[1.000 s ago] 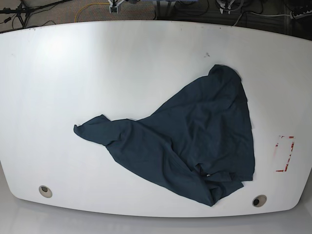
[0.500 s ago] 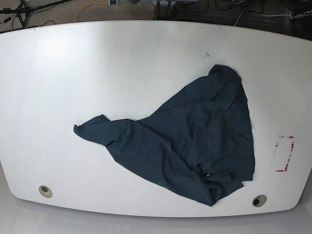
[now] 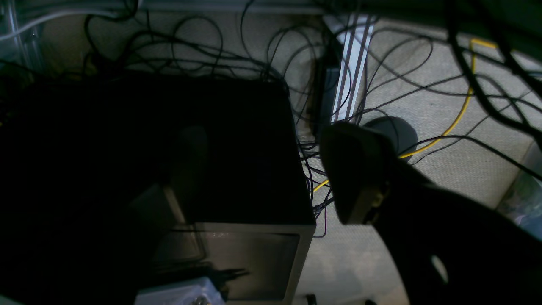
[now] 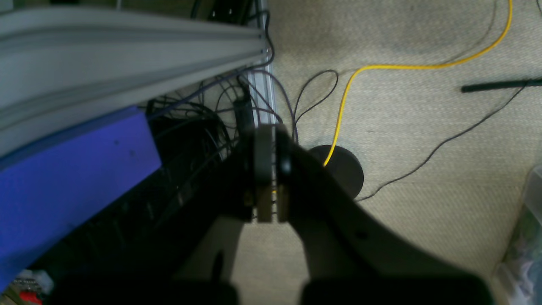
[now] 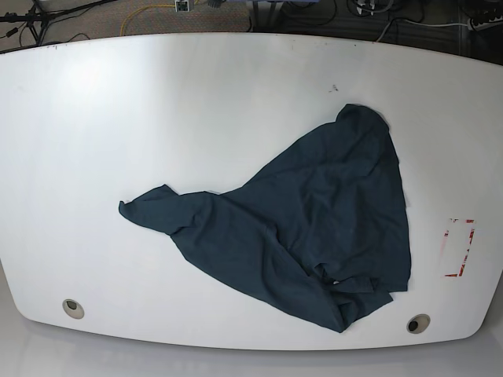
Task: Fold the T-shirt properly
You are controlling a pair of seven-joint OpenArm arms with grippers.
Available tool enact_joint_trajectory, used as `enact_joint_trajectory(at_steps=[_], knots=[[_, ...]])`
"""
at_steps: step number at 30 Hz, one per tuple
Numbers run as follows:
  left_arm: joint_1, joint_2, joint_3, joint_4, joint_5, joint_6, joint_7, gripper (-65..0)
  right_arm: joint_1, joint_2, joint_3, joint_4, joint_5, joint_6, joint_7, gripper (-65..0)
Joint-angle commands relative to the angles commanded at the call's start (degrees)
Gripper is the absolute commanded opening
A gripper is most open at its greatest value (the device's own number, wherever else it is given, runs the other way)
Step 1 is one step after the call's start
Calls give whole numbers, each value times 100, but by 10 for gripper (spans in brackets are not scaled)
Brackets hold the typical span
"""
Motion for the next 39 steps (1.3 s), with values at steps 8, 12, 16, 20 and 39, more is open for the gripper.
enact_joint_trajectory(at_steps=[8,12,16,20,39], knots=[[54,18,45,140,-74,-16,-34,-230,-11,2,32,102,19,18,-112,-644],[77,19,49,155,-82,-14,-49,-230,-40,0,39,127,15,25,-111,-643],[311,-1,30,501,-134,8,-116,-229,-396,21,36,619,-24,4,137,-644],[682,-26,57,1065,-165,-8,-130,-230,-762,25,41,1118,-26,0,298,-644],[1498,92,-97,2238,-143,-10,-181,-237,-1553,10,129,2411,-24,-76,183,-641]])
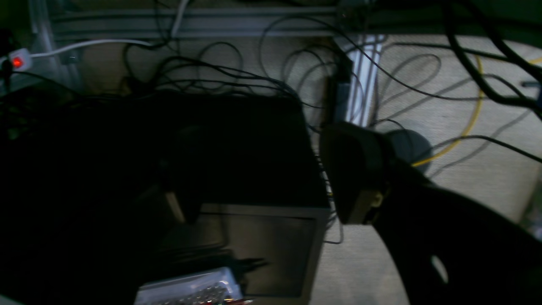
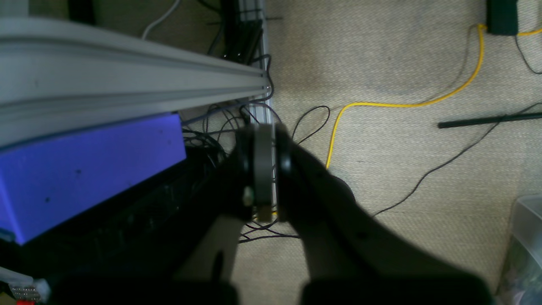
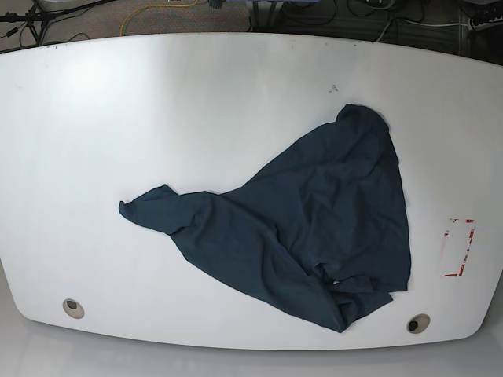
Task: Fold the T-shirt properly
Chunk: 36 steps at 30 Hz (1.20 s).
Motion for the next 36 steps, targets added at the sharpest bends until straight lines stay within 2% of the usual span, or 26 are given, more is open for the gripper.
enact_joint_trajectory(at_steps=[5,7,17,21,23,36], knots=[[184,48,-15,307,-1,-41,28,-238,-119,0,9,159,-2,-1,-35,-640],[681,163,71,1111,-50,-214,186,-239,-392,4,-103,510,-20,6,-16,-642],[1100,170,63,1800,-57,-330,227,-240,-783,19,-109,988,-17,-5,-5,-640],[1245,177,69,1971,-80,-253,228,-241,-949,15,-124,1210,-13,3,30,-641],[1513,239,34,2442,-70,-65,214,-243,-1166,-3,-102,1588,-1,7,42,-644],[1899,228,-29,2997,-99,-83,174,-243,-1650,-17,-55,2209,49,-3,38,-643]])
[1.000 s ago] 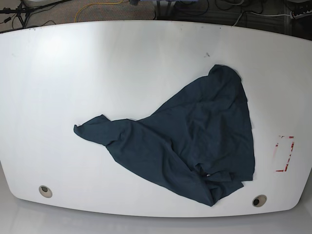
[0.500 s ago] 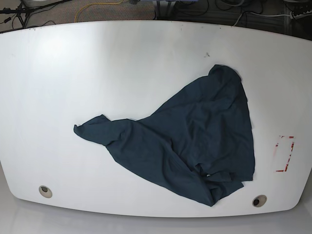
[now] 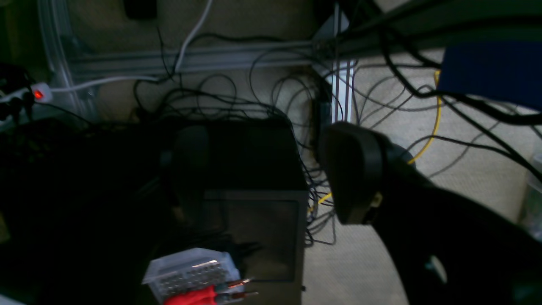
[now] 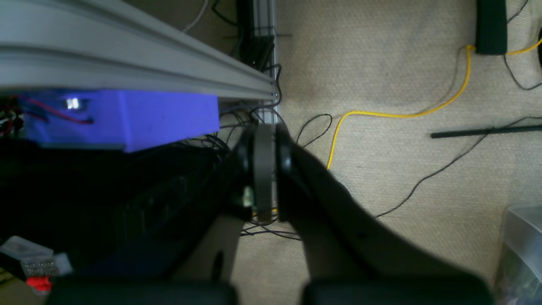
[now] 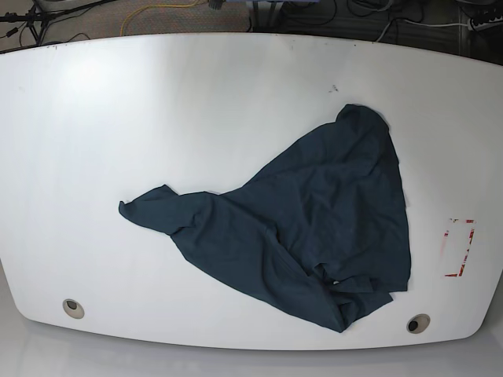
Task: Fold the T-shirt properly
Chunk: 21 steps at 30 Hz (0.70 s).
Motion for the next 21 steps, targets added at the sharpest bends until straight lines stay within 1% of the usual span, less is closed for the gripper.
enact_joint_trajectory(at_steps=[15,17,21], knots=[[255,-14,-123,486,-194,-67,-20,-244,-452,-40,87,731,180,-14,5,-641],[554,-38,-178,1058,-333,-44,-18,-243,-648,-54,79,1144,254,-18,39,-640],[698,-38,-228,1376,-423,-51,-15,-245,-790,-65,91,1433,273,-25,35,-638]])
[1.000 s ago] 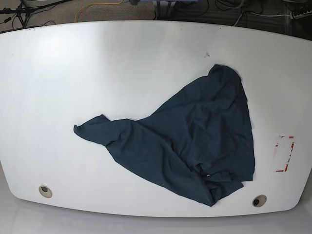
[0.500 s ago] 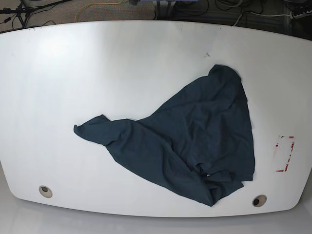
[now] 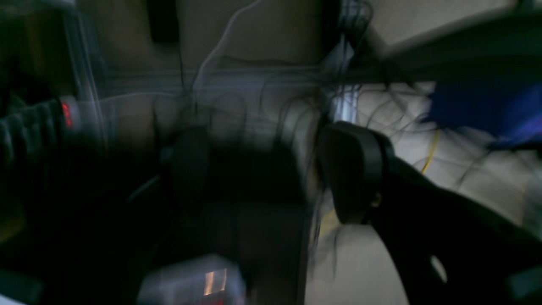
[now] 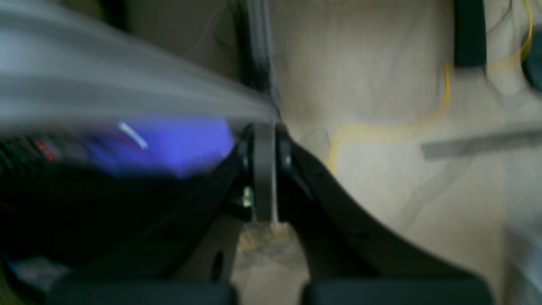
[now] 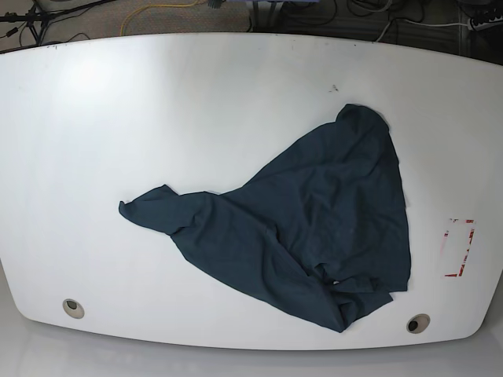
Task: Fold the T-shirt properly
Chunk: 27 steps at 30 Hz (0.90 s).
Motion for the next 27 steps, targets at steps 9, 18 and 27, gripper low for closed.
enact_joint_trajectory(at_steps=[9,18,27], knots=[[361,-30,-35,602,75,14,23,-249,-438,-50,13,860,-37,-5,-156,-637],[590,-74,-20,1006,134,37,66,-252,-786,-96,56,1570,-77,-15,-397,-638],[764,-66,-249,1535,-243,-9,153,-251,-1242,47,330,2338,-46,-26,-483,-635]])
